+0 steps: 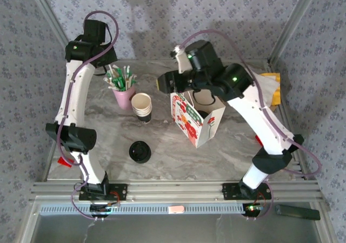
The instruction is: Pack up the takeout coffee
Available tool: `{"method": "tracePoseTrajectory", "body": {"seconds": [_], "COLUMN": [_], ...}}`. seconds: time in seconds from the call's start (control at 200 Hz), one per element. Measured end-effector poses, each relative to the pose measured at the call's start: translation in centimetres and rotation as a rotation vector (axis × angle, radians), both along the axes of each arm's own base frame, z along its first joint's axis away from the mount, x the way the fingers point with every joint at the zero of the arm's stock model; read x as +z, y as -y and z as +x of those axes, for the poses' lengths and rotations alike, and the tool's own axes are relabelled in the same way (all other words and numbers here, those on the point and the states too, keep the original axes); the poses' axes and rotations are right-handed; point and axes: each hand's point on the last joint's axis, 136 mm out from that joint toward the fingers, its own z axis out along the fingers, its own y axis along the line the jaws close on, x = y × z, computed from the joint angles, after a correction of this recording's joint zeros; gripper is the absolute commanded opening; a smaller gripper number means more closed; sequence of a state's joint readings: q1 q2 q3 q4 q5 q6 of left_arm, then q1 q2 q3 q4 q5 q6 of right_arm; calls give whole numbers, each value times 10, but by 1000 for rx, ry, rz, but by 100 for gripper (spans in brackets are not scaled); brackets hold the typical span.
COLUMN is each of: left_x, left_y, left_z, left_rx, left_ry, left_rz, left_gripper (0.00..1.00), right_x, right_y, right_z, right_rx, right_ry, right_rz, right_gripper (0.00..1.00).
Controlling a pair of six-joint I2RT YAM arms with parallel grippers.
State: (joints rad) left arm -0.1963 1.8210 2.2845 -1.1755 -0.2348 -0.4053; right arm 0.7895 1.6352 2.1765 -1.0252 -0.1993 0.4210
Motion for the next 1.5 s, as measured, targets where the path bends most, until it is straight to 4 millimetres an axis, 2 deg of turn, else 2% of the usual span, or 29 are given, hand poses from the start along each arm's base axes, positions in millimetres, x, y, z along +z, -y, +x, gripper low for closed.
{"method": "tracePoseTrajectory", "body": {"seconds": [0.11, 0.27, 0.5, 0.655, 0.785, 0.949, 1.074, 1.154, 1.319, 1.499], "left_x": [23, 55, 107, 145, 168, 177, 177, 178, 183, 181], "left_y": [11, 32, 59, 100, 135, 179, 207, 218, 233, 257], "left_z": [-10, -34, -75, -105, -128, -156, -179, -188, -200, -227], "left_rx": [-31, -101, -235, -428, -609, -846, -998, -1050, -1122, -1285], "left_ry": [42, 105, 246, 376, 459, 506, 526, 542, 581, 632], "left_rz": [36, 105, 93, 33, -18, -50, -46, -40, -17, 54], "left_gripper": [0, 0, 0, 0, 0, 0, 0, 0, 0, 0], "right_x": [18, 42, 81, 98, 105, 112, 113, 112, 112, 110], "right_y": [26, 55, 88, 103, 109, 104, 101, 102, 98, 89], "right_z": [10, 12, 1, -18, -34, -58, -64, -60, -45, -30], "right_rx": [-46, -72, -93, -82, -31, 121, 202, 211, 202, 246], "right_ry": [50, 125, 282, 389, 465, 554, 590, 592, 599, 634], "right_rz": [21, 51, 109, 142, 147, 148, 146, 149, 150, 117], "right_gripper": [56, 57, 57, 57, 58, 60, 58, 55, 56, 58]}}
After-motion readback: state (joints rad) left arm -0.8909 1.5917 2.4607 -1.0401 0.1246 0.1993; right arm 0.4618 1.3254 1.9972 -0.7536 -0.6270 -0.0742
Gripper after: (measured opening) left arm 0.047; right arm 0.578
